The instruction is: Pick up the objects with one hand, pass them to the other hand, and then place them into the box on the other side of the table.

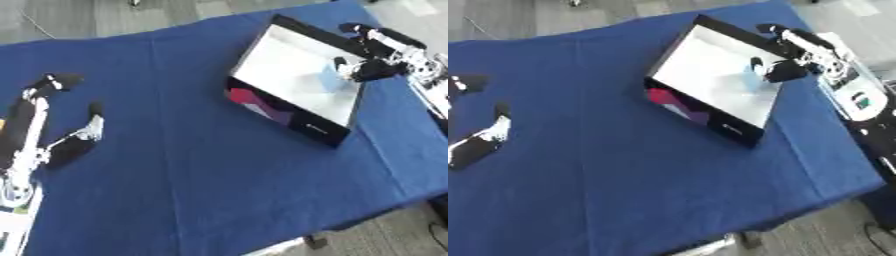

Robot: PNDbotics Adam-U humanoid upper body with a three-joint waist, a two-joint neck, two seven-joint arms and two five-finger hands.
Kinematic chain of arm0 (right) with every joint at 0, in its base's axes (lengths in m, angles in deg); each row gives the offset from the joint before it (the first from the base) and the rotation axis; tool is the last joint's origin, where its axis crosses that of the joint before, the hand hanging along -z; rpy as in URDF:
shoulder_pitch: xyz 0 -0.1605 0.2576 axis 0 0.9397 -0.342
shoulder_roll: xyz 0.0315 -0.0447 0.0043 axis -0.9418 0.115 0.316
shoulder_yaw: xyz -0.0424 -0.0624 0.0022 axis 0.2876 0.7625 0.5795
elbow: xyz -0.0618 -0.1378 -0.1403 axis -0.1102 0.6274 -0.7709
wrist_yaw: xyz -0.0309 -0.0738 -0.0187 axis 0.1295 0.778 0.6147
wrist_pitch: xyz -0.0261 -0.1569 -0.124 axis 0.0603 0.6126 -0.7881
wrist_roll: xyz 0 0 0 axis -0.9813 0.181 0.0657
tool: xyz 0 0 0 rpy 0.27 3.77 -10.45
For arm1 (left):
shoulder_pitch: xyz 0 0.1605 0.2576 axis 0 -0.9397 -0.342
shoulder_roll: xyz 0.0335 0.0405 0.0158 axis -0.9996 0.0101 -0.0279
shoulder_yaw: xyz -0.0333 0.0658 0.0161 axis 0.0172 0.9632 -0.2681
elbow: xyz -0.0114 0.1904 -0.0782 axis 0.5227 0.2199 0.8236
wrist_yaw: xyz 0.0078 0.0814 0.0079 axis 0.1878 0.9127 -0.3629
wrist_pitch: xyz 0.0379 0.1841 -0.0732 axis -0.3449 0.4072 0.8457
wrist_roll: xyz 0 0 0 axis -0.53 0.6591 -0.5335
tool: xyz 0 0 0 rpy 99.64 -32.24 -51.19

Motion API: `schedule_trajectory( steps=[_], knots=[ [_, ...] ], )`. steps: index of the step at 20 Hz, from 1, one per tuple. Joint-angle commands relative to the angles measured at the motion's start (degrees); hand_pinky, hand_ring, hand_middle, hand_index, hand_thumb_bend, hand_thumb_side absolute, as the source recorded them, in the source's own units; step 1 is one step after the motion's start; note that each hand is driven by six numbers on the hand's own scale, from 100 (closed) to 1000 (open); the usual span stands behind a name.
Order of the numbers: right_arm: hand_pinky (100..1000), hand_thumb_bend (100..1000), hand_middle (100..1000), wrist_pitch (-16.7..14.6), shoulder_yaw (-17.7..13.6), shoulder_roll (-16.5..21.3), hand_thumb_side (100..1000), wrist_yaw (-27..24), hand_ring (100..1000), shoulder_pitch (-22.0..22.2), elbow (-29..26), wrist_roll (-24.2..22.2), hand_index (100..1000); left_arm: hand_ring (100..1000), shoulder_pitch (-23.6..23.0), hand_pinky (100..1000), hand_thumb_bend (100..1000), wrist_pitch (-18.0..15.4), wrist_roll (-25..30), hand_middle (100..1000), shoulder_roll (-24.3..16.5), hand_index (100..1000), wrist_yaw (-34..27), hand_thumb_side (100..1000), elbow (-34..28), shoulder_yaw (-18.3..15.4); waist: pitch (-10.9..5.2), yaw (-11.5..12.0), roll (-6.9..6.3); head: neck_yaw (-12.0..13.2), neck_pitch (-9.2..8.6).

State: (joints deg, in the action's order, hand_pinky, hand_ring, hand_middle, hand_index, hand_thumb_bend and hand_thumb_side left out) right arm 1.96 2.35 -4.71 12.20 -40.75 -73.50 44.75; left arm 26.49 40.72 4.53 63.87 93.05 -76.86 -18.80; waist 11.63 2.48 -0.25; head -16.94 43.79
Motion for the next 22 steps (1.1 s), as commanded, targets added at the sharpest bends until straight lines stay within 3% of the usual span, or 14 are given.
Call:
schedule_trajectory(
  steps=[1, 3, 5, 17, 22],
  knots=[
    [938, 100, 1000, 2.3, -1.5, 2.0, 290, -5.5, 942, -0.2, -4.0, 6.0, 1000, 749, 0.5, 848, 109, 0.3, -0.6, 724, -1.7, 814, -0.6, 389, -1.8, -0.9, -2.15, 0.0, -0.57, 0.9, 0.33],
    [941, 100, 1000, 2.3, -1.7, 2.2, 418, -9.2, 945, 0.2, -6.9, 7.6, 1000, 749, 0.6, 847, 105, 0.7, -0.7, 724, -2.5, 814, -1.0, 382, -2.5, -1.3, -2.26, 0.1, -0.64, 1.6, 0.33],
    [936, 100, 1000, 2.0, -2.1, 2.5, 460, -12.4, 927, 0.5, -9.2, 7.7, 1000, 750, 0.7, 847, 104, 1.2, -0.7, 724, -3.7, 813, -1.6, 369, -3.2, -1.7, -2.39, 0.1, -0.72, 2.3, 0.33],
    [926, 100, 1000, 1.8, -4.2, 3.3, 460, -16.8, 904, 2.0, -15.5, 8.5, 1000, 752, 0.3, 842, 100, 5.0, 0.5, 749, -10.3, 815, -5.6, 361, -7.1, -4.7, -2.88, 0.5, -1.31, 5.9, 0.33],
    [927, 100, 1000, 1.3, -4.6, 3.4, 494, -18.8, 904, 2.8, -17.2, 9.2, 1000, 762, 0.5, 852, 100, 7.9, 3.6, 755, -15.9, 819, -7.9, 355, -6.4, -7.2, -3.06, 1.2, -1.79, 8.3, 0.33]
  ],
)
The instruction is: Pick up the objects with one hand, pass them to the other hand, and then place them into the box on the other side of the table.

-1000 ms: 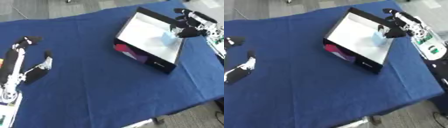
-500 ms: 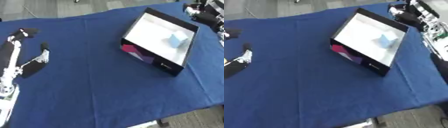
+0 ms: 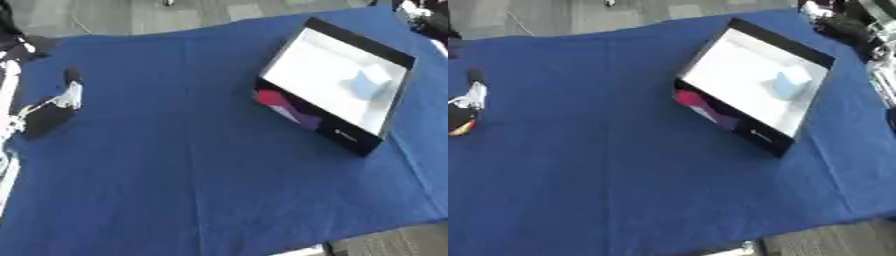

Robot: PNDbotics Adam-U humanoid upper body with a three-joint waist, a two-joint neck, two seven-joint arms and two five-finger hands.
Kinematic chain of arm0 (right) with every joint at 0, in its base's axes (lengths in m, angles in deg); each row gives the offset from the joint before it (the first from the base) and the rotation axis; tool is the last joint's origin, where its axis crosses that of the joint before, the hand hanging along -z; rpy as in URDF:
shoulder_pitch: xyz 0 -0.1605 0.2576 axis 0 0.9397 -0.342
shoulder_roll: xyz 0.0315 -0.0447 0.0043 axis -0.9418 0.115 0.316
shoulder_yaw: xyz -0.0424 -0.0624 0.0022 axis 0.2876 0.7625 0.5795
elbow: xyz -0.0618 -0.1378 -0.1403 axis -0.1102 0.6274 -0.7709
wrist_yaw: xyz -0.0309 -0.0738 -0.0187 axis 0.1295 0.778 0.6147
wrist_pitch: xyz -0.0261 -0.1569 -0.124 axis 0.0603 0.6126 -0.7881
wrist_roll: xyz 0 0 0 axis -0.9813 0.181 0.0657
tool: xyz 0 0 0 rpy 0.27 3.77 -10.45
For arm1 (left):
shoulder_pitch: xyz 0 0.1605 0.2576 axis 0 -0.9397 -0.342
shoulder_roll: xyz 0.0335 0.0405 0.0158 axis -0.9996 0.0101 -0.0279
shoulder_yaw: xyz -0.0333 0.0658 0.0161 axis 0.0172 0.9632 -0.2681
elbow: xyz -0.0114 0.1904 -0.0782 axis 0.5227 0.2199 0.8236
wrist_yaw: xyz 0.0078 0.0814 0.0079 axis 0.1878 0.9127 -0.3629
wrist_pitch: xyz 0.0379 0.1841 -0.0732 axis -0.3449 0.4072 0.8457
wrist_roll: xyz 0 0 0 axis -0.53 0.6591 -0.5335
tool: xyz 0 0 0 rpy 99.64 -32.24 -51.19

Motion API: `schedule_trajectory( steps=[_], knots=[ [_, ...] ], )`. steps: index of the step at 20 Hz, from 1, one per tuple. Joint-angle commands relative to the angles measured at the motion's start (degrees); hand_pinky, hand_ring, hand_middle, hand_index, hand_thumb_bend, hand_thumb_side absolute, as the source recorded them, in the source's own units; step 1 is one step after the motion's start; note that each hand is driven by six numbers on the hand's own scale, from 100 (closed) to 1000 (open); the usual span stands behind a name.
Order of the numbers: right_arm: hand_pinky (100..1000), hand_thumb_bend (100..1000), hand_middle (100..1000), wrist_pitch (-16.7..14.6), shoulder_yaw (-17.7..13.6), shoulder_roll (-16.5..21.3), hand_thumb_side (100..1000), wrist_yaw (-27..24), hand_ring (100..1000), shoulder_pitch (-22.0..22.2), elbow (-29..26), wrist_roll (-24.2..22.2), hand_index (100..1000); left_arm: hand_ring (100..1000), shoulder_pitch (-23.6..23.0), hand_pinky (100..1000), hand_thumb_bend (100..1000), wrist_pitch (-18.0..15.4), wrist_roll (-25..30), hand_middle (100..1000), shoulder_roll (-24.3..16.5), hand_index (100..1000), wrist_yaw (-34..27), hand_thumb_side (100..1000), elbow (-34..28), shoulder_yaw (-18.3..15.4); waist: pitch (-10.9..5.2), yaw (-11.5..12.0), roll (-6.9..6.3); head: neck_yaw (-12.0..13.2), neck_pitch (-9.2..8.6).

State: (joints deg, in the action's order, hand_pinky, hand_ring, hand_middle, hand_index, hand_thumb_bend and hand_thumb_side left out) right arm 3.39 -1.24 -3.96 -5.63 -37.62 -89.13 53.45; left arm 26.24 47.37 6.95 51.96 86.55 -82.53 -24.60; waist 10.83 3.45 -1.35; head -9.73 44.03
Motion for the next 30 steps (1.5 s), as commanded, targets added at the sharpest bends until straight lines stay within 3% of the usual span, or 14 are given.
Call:
schedule_trajectory(
  steps=[1, 5, 13, 21, 30],
  knots=[
    [927, 100, 1000, -0.1, -1.1, 2.6, 502, -1.3, 904, -0.3, -1.8, 0.6, 1000, 763, 0.8, 853, 100, 1.8, 1.9, 756, -5.3, 820, -2.2, 356, -0.4, -1.6, -2.26, 0.4, -0.78, 1.6, 0.09],
    [926, 100, 1000, 0.3, -1.1, 2.2, 520, -2.1, 903, -0.3, -2.1, 0.9, 1000, 771, 1.0, 860, 114, 2.8, 5.4, 761, -10.9, 826, -5.6, 378, -0.2, -3.1, -2.15, 0.4, -0.64, 3.6, 0.09],
    [927, 100, 1000, 0.6, -1.1, 1.8, 531, -2.2, 903, -0.3, -2.3, 0.9, 1000, 782, 2.0, 864, 148, 2.0, 12.8, 767, -17.5, 832, -11.7, 376, 2.8, -3.9, -1.92, 0.3, -0.71, 5.6, 0.09],
    [927, 100, 1000, 0.6, -1.2, 1.8, 542, -2.2, 901, -0.1, -2.3, 1.0, 1000, 806, 2.8, 871, 236, 1.3, 20.8, 780, -23.2, 839, -12.4, 405, 6.5, -3.2, -1.88, 0.2, -0.75, 7.0, 0.09],
    [926, 100, 1000, 1.0, -1.3, 1.8, 552, -2.2, 901, 0.1, -2.2, 1.2, 1000, 819, 0.8, 877, 281, 2.4, 28.2, 786, -26.5, 841, -12.7, 465, 9.7, -5.3, -1.85, 0.6, -0.94, 8.1, 0.07]
  ],
)
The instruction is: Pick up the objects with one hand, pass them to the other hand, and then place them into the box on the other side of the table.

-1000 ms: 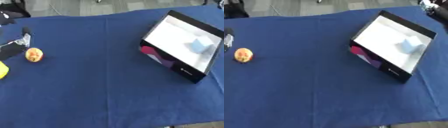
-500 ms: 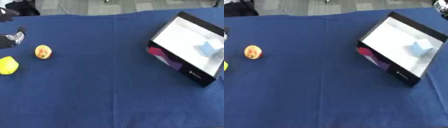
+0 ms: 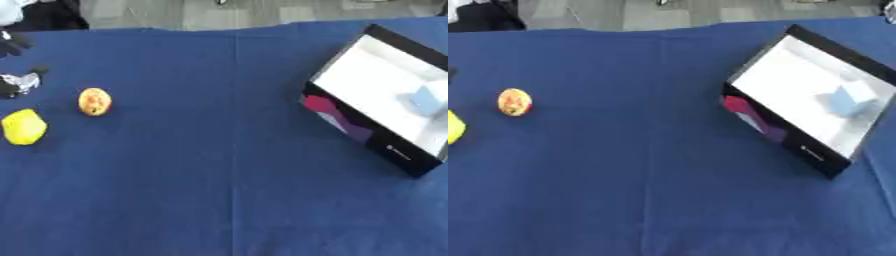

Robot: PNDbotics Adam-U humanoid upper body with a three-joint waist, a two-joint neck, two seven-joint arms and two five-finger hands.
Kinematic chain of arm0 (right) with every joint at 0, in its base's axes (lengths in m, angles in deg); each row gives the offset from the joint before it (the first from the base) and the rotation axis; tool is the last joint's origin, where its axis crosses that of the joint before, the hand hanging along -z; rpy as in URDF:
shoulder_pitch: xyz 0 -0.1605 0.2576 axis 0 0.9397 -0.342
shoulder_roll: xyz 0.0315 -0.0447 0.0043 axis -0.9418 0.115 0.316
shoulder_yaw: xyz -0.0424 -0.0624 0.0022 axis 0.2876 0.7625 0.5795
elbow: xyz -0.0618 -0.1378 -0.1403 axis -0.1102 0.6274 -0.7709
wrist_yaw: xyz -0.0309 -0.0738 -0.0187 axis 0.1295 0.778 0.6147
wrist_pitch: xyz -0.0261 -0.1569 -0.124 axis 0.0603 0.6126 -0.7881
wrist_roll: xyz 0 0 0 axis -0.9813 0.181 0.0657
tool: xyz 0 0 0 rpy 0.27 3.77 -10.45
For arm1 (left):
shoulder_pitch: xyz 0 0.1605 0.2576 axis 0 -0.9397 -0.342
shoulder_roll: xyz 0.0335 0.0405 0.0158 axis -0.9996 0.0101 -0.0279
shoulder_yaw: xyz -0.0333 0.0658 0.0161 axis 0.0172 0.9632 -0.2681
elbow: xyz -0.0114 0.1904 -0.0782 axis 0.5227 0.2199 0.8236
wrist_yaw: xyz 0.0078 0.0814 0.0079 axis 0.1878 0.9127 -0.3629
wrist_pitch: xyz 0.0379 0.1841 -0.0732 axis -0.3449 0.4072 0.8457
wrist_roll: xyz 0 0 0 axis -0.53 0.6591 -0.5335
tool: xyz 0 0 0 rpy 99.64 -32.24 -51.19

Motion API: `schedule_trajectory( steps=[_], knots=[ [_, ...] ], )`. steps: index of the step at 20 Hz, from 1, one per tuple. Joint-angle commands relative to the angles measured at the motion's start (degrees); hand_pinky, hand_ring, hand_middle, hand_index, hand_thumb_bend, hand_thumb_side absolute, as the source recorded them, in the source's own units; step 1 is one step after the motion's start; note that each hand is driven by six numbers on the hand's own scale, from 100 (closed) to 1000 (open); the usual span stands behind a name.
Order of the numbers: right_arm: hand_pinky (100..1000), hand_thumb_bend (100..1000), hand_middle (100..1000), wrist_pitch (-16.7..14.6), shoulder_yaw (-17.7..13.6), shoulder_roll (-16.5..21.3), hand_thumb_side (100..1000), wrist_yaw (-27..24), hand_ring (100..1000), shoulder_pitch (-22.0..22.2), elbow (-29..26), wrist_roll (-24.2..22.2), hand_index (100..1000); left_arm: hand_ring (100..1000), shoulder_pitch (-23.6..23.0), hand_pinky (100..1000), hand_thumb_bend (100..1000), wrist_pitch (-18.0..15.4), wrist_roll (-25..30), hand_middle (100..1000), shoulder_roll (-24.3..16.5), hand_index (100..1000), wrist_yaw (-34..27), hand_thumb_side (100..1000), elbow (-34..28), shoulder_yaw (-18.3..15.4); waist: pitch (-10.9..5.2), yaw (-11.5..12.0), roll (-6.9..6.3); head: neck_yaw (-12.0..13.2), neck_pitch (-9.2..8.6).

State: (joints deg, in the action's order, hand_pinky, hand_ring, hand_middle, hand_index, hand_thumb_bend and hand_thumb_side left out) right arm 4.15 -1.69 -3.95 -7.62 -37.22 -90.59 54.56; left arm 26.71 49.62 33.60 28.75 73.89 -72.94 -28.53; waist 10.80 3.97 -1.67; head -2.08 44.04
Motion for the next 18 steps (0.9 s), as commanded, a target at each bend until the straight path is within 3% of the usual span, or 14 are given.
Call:
schedule_trajectory(
  steps=[1, 5, 7, 9, 18],
  knots=[
    [926, 100, 1000, 0.2, -0.9, 1.7, 553, -0.2, 901, -0.3, -0.8, 0.2, 1000, 820, 0.2, 878, 290, 0.1, 2.1, 787, -3.6, 841, 0.1, 468, 0.4, -1.5, -1.82, 0.1, -0.61, 0.6, 0.02],
    [926, 100, 1000, 0.5, -0.8, 1.6, 556, -0.1, 900, -0.1, -0.8, 0.3, 1000, 831, -0.4, 884, 369, -0.5, 5.1, 791, -5.3, 845, 0.4, 541, 0.9, -1.4, -1.75, 0.2, -0.63, 1.0, -0.03],
    [926, 100, 1000, 0.6, -0.8, 1.5, 559, 0.1, 900, 0.1, -0.7, 0.4, 1000, 836, -0.7, 889, 443, -0.9, 6.7, 794, -6.1, 854, 0.6, 678, 1.1, -1.5, -1.73, 0.3, -0.66, 1.2, -0.09],
    [927, 100, 1000, 0.7, -0.8, 1.4, 557, 0.4, 899, 0.2, -0.7, 0.5, 1000, 839, -1.0, 890, 516, -1.3, 8.5, 791, -7.0, 850, 1.1, 743, 1.7, -1.5, -1.71, 0.3, -0.68, 1.4, -0.17],
    [927, 100, 1000, 1.1, -0.5, 0.9, 567, 1.1, 897, 0.5, -0.5, 0.4, 1000, 846, -0.1, 887, 645, -2.2, 14.2, 793, -7.1, 850, 5.9, 723, 5.7, -0.9, -1.66, 0.1, -0.55, 1.9, -0.38]
  ],
)
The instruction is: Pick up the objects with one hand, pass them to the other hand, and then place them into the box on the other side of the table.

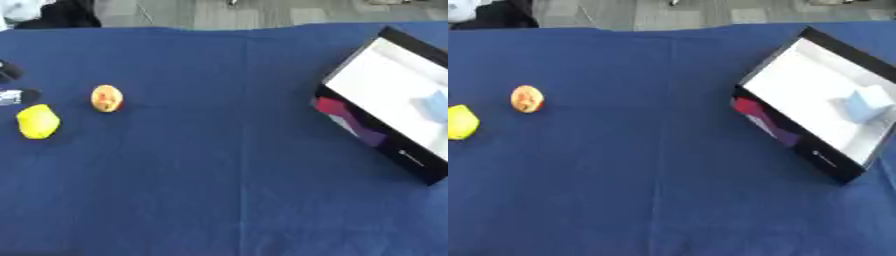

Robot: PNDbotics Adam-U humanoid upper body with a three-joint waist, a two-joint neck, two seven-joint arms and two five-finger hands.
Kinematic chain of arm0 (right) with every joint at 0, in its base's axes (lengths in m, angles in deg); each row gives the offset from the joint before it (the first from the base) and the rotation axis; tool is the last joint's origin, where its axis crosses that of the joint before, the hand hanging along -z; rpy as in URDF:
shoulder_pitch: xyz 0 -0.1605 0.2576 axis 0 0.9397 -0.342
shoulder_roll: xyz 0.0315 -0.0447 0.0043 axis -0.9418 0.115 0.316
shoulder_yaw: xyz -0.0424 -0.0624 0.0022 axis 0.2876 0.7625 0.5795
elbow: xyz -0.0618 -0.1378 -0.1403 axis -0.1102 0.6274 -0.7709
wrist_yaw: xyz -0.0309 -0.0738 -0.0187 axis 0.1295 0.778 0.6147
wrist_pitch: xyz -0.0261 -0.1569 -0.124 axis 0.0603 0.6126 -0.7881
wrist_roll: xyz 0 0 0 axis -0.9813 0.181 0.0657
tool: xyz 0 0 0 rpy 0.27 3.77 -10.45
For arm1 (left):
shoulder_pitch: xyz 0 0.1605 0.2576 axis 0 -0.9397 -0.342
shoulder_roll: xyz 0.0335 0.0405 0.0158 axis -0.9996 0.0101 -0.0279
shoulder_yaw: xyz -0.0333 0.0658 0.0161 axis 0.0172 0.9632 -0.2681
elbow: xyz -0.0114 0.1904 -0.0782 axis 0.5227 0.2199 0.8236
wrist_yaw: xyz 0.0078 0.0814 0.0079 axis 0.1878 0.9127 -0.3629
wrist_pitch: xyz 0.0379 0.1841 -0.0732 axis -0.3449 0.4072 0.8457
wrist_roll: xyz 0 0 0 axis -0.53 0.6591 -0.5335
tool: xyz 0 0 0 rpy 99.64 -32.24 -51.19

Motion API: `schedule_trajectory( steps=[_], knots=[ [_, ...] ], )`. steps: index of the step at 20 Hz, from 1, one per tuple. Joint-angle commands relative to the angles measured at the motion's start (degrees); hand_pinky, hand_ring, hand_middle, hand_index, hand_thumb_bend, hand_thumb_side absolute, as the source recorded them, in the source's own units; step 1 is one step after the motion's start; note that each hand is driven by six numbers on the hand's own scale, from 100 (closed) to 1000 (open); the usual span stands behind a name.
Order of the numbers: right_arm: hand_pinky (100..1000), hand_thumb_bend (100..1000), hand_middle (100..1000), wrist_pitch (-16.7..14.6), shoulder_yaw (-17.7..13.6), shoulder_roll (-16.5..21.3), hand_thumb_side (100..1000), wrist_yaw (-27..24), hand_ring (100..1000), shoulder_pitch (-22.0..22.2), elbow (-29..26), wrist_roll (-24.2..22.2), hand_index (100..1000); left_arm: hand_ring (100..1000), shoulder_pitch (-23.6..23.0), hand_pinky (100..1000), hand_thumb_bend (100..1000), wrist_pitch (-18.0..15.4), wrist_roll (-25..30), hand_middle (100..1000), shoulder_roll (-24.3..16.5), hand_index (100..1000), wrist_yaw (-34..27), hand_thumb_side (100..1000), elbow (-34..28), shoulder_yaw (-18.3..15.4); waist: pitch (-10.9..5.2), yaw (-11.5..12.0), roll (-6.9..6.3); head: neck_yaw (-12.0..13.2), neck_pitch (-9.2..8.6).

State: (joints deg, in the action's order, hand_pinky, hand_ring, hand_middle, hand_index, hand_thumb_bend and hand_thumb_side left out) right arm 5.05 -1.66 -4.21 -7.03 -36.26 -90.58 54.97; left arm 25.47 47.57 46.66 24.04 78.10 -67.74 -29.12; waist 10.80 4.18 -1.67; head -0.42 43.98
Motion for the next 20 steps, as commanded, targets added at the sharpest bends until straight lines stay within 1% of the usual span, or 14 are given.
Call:
schedule_trajectory(
  steps=[1, 6, 10, 11, 13, 14, 17, 18, 20],
  knots=[
    [927, 100, 1000, 0.3, -0.4, 1.0, 568, 0.6, 897, -0.5, -0.4, 0.0, 1000, 846, 1.4, 885, 663, 0.0, 1.4, 793, -2.4, 850, 2.6, 706, 0.9, -0.1, -1.64, -0.1, -0.56, 0.3, -0.29],
    [927, 100, 1000, 0.6, -0.1, 0.5, 575, 1.2, 895, -0.6, -0.3, -0.3, 1000, 849, 2.3, 882, 715, -0.1, 3.0, 793, -1.5, 847, 7.2, 646, 3.1, 1.4, -1.51, -0.3, -0.59, 0.6, -0.34],
    [927, 100, 1000, 0.8, 0.1, 0.1, 580, 1.7, 896, -0.5, -0.2, -0.4, 1000, 851, 2.6, 878, 761, -0.6, 4.0, 794, -0.6, 844, 11.1, 520, 5.1, 2.1, -1.39, -0.5, -0.52, 0.8, -0.46],
    [927, 100, 1000, 0.9, 0.1, 0.0, 582, 1.8, 896, -0.4, -0.1, -0.3, 1000, 851, 2.7, 875, 771, -0.6, 3.9, 793, -0.5, 842, 12.1, 464, 5.7, 2.2, -1.36, -0.5, -0.49, 0.8, -0.47],
    [927, 100, 1000, 1.0, 0.2, -0.2, 583, 2.0, 896, -0.4, -0.1, -0.4, 1000, 849, 2.9, 870, 790, -0.4, 3.2, 791, -0.2, 838, 13.8, 401, 6.5, 2.3, -1.30, -0.5, -0.44, 0.9, -0.49],
    [927, 100, 1000, 1.1, 0.2, -0.3, 581, 2.1, 896, -0.3, 0.0, -0.4, 1000, 849, 2.9, 868, 795, -0.3, 2.7, 791, -0.1, 837, 14.7, 384, 6.9, 2.4, -1.28, -0.6, -0.42, 1.0, -0.48],
    [927, 100, 1000, 1.1, 0.2, -0.5, 584, 2.3, 896, -0.3, 0.0, -0.4, 1000, 845, 3.2, 865, 762, 0.0, 0.8, 789, 0.8, 837, 17.3, 326, 7.9, 2.5, -1.23, -0.6, -0.30, 1.2, -0.57],
    [927, 100, 1000, 1.2, 0.2, -0.5, 584, 2.4, 895, -0.3, 0.1, -0.4, 1000, 843, 3.3, 864, 730, 0.0, 0.2, 787, 1.1, 836, 18.1, 293, 8.1, 2.4, -1.22, -0.6, -0.25, 1.3, -0.62],
    [928, 100, 1000, 1.2, 0.2, -0.7, 586, 2.5, 896, -0.3, 0.2, -0.4, 1000, 841, 3.5, 862, 696, 0.1, -0.8, 785, 1.8, 832, 19.3, 265, 8.6, 2.4, -1.21, -0.6, -0.20, 1.4, -0.72]
  ],
)
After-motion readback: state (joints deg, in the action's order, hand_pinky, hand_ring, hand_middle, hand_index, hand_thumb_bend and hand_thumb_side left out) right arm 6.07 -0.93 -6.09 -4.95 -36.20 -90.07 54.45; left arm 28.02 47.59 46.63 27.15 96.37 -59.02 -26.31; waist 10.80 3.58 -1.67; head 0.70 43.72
